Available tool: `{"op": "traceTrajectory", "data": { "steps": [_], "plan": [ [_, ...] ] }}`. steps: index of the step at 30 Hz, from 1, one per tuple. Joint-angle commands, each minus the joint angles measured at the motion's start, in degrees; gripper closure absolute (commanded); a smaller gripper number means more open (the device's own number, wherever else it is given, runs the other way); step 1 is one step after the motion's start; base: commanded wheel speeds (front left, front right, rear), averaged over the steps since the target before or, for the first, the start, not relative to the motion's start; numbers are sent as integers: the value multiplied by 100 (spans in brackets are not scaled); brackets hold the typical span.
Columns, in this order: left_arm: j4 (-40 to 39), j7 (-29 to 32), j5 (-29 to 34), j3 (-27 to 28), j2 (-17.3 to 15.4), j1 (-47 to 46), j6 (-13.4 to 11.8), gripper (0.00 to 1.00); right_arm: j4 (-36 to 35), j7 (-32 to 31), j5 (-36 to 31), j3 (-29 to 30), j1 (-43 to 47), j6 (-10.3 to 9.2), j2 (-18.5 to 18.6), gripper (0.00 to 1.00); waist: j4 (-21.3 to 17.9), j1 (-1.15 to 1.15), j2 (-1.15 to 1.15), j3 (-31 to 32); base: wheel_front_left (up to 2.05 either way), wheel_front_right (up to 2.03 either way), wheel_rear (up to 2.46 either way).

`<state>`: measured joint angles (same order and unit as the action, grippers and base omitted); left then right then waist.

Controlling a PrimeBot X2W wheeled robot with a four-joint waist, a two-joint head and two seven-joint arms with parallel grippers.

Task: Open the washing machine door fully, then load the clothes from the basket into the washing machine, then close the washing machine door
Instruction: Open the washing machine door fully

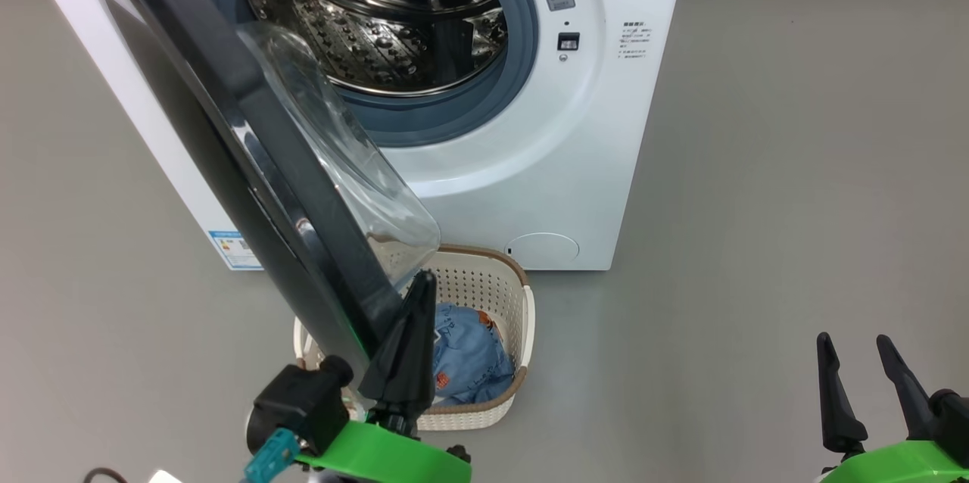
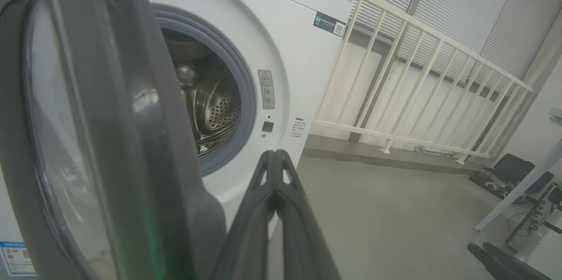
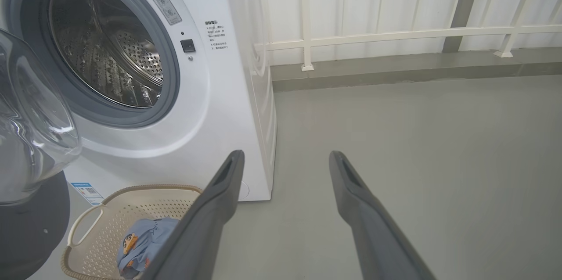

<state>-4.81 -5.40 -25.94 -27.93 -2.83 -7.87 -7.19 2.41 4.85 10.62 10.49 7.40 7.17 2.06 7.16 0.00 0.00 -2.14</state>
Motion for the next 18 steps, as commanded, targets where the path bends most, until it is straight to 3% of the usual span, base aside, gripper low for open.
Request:
{"op": "traceTrajectory", "data": {
  "steps": [1, 18],
  "plan": [
    [11, -99, -35, 150, -6, -81, -72, 100, -120, 5, 87, -133, -137, 32, 82, 0, 6, 0, 0, -11, 0, 0, 0],
    [669, -378, -172, 235, -34, -45, -250, 100, -66, 18, 135, -95, -147, 32, 82, 0, 154, 0, 0, -30, 0, 0, 0]
  ]
}}
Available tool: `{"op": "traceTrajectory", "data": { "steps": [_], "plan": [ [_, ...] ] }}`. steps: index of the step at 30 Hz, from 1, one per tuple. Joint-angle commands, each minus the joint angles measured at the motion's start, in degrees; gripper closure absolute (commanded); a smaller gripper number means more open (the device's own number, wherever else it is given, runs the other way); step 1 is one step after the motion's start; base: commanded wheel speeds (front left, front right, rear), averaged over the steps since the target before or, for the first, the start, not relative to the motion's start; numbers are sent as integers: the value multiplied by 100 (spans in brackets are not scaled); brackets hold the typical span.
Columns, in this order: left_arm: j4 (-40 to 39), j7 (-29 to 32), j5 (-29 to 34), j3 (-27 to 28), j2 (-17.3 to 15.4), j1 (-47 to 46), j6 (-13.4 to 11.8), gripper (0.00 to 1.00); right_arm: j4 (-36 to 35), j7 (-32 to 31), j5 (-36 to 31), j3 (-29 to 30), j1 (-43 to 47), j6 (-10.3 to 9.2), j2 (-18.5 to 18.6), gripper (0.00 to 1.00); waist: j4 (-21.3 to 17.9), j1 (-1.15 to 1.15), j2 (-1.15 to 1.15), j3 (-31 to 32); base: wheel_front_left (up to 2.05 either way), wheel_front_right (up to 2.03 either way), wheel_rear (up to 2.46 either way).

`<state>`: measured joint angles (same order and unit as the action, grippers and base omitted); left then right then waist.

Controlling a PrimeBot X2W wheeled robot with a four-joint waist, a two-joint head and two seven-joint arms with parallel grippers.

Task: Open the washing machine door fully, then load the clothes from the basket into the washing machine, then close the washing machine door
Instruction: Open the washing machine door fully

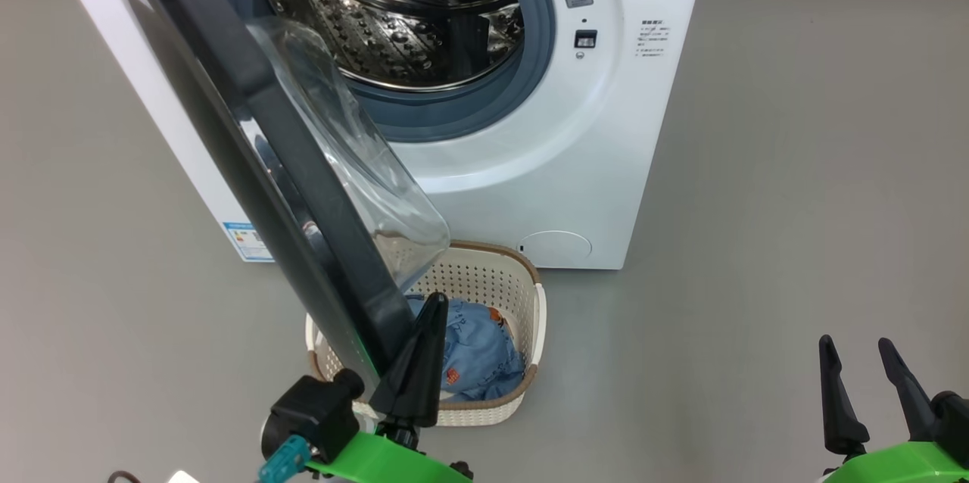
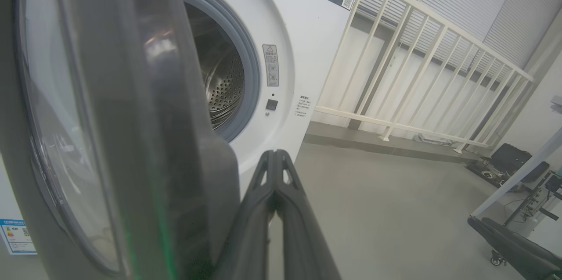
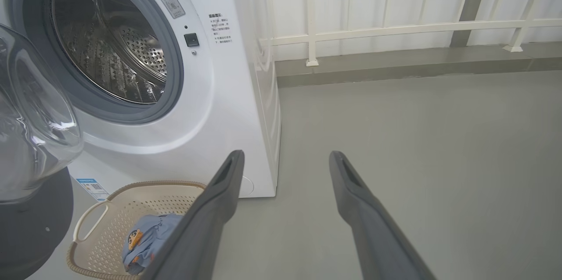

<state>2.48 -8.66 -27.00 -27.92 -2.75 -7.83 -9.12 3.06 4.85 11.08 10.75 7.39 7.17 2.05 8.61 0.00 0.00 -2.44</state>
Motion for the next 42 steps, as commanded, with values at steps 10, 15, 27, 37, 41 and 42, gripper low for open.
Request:
{"op": "traceTrajectory", "data": {
  "steps": [10, 15, 27, 37, 41, 42],
  "plan": [
    [-25, -111, -116, 250, -79, -23, -115, 100, -84, 22, 91, -55, -117, 32, 83, 0, 292, 0, 0, 12, 0, 0, 0],
    [-31, -121, -137, 216, -74, -8, -140, 100, -78, 3, 84, -52, -90, 32, 83, 0, 517, 0, 0, 33, 0, 0, 0],
    [-105, -124, -224, 152, -87, 59, -137, 100, -95, 20, 109, -73, -58, 32, 83, 0, 1074, 0, 0, 58, 0, 0, 0],
    [-140, -125, -269, 180, -153, 96, -167, 100, -102, 81, 159, -97, -28, 32, 83, 0, 1461, 0, 0, 113, 0, 0, 0],
    [-156, -118, -265, 198, -192, 130, -202, 100, -82, 89, 175, -108, -20, 32, 83, 0, 1560, 0, 0, 133, 0, 0, 0],
    [-161, -117, -247, 205, -217, 137, -222, 100, -76, 91, 174, -107, -19, 32, 83, 0, 1590, 0, 0, 134, 0, 0, 0]
  ]
}}
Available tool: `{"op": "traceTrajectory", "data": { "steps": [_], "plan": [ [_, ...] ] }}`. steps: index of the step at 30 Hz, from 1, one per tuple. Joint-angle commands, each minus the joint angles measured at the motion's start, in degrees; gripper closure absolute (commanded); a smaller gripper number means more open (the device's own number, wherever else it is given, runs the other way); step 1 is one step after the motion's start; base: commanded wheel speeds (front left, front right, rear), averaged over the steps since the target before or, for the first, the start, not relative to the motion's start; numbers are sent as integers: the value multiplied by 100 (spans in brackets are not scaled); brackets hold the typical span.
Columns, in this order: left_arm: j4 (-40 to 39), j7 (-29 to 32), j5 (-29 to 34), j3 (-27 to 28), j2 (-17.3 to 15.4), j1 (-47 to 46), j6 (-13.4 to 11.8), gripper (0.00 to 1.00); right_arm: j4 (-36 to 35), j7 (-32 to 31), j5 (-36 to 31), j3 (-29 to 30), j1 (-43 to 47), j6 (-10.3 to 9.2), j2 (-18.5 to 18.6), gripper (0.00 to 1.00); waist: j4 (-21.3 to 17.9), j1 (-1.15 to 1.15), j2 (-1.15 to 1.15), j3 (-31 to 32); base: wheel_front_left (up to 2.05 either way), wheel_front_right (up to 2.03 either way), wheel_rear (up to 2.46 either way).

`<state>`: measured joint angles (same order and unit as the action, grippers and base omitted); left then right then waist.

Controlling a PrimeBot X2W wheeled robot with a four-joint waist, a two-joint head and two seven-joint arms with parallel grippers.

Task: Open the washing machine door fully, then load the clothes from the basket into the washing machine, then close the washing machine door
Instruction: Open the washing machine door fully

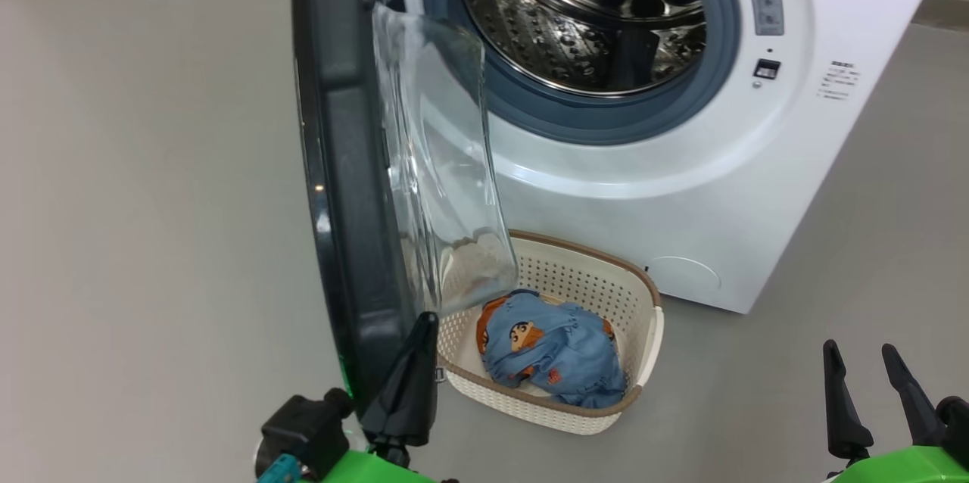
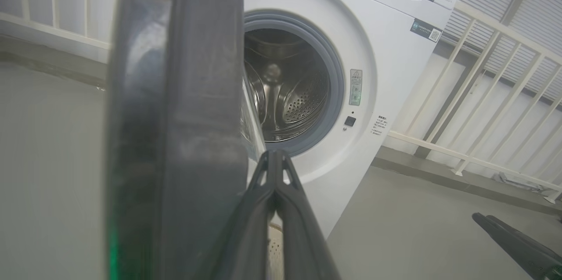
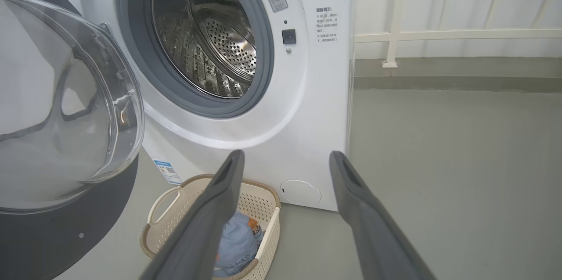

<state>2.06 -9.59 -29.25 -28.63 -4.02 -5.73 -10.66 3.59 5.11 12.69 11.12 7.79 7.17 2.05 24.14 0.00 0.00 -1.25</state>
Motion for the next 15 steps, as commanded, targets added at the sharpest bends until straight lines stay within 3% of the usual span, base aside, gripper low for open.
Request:
{"op": "traceTrajectory", "data": {
  "steps": [1, 15],
  "plan": [
    [-127, -25, -16, 287, -108, -63, -84, 100, -124, 68, 12, -140, -60, 32, 83, 0, 68, 0, 0, 13, 0, 0, 0],
    [-64, -138, 78, 848, -516, -34, -518, 100, -57, 98, 60, -178, -92, 32, 83, 0, 266, 0, 0, 32, 0, 0, 0]
  ]
}}
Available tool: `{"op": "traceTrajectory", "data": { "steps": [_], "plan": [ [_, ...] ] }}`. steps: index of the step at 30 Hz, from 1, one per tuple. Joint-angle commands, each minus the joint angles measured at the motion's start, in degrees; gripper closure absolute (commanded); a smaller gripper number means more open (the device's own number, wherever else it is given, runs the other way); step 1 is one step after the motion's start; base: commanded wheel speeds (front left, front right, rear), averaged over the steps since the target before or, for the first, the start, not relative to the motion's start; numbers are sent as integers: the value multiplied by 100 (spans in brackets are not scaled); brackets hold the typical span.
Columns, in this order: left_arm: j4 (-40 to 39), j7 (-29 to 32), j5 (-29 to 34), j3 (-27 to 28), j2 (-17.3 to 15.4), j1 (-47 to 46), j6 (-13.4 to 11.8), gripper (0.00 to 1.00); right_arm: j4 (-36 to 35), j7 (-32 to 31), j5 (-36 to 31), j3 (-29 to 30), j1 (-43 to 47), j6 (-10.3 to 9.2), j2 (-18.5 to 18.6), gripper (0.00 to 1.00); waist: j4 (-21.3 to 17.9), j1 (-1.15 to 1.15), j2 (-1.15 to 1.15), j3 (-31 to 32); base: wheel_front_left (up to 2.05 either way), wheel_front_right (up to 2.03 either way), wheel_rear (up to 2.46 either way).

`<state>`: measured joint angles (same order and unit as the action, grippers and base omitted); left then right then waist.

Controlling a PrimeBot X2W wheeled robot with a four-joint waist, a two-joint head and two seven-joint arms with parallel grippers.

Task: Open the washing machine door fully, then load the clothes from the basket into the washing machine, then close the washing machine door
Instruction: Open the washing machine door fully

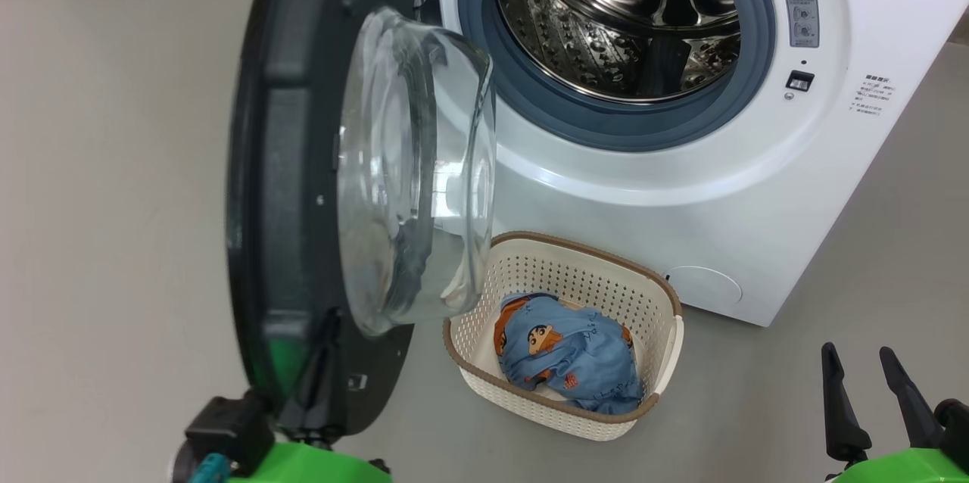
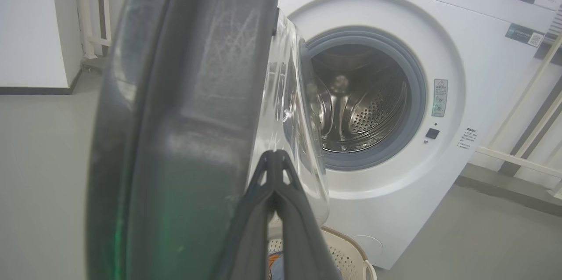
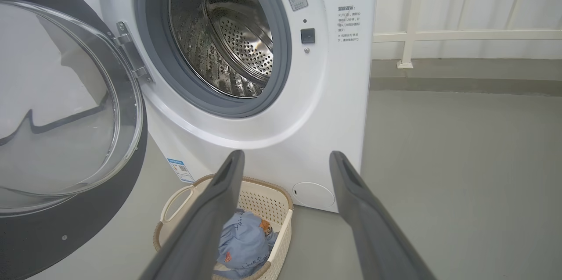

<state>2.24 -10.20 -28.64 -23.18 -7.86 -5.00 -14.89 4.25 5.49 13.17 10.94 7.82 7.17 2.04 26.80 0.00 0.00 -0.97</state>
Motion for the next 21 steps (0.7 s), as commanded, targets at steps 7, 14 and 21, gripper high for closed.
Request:
{"op": "traceTrajectory", "data": {
  "steps": [7, 14, 21],
  "plan": [
    [94, -59, 126, 619, -504, -266, -260, 100, -82, 64, 29, -218, -151, 32, 84, 0, -46, 0, 0, 14, 0, 0, 0],
    [420, -58, 56, 979, -783, -419, -359, 100, -59, 49, 48, -225, -160, 32, 84, 0, -198, 0, 0, 41, 0, 0, 0],
    [833, -101, -58, 1292, -988, -488, -425, 100, -35, 55, 93, -180, -143, 32, 84, 0, -379, 0, 0, 110, 0, 0, 0]
  ]
}}
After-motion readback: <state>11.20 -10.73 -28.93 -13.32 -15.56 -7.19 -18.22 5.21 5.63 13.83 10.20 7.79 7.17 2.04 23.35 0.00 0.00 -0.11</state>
